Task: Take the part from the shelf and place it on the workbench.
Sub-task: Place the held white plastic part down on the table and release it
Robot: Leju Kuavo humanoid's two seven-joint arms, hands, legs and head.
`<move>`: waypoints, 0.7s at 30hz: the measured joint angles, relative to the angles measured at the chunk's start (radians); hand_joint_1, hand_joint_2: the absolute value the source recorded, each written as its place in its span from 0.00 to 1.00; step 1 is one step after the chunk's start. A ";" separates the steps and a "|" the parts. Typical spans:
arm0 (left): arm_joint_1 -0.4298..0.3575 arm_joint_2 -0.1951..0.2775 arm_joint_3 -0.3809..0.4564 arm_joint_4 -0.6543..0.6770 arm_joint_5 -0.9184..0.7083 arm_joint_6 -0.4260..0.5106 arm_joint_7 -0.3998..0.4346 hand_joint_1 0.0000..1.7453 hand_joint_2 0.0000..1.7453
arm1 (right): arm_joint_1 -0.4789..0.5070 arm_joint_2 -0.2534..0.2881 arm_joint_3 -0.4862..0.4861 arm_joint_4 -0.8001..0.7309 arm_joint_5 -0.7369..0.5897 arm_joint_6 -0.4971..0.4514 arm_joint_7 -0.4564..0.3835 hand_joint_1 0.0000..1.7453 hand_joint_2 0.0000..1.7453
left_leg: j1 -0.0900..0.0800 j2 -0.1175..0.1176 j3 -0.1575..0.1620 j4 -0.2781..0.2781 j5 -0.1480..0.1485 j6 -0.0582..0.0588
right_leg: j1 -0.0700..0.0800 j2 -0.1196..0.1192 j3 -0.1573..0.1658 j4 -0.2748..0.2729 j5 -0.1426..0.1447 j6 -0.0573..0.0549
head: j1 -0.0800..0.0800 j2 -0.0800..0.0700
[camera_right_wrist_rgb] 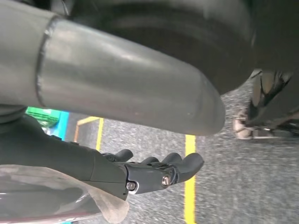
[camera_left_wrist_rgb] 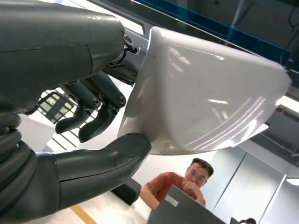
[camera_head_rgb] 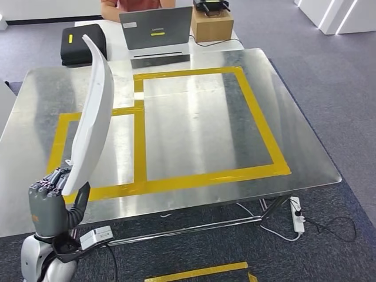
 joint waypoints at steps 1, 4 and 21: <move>-0.002 0.000 -0.001 0.002 0.000 0.000 0.001 1.00 1.00 | 0.001 0.000 0.000 0.000 0.000 0.001 0.000 0.00 0.00 | -0.001 -0.003 0.000 0.000 -0.001 0.002 | 0.000 0.009 -0.042 0.070 -0.023 0.001 | 0.002 0.000; -0.009 0.002 -0.005 0.013 -0.010 0.000 0.010 1.00 1.00 | 0.005 0.000 0.000 0.000 0.002 0.006 0.002 0.00 0.00 | -0.004 -0.016 0.006 0.001 -0.007 0.004 | 0.002 0.014 -0.092 0.106 0.015 -0.001 | 0.003 0.000; -0.291 0.080 -0.140 0.392 -0.308 -0.001 0.180 1.00 1.00 | -0.002 -0.001 0.031 0.000 0.069 0.051 0.004 0.00 0.00 | -0.009 -0.032 0.017 -0.001 -0.012 -0.013 | 0.007 0.025 0.016 -0.148 0.138 -0.027 | 0.001 0.000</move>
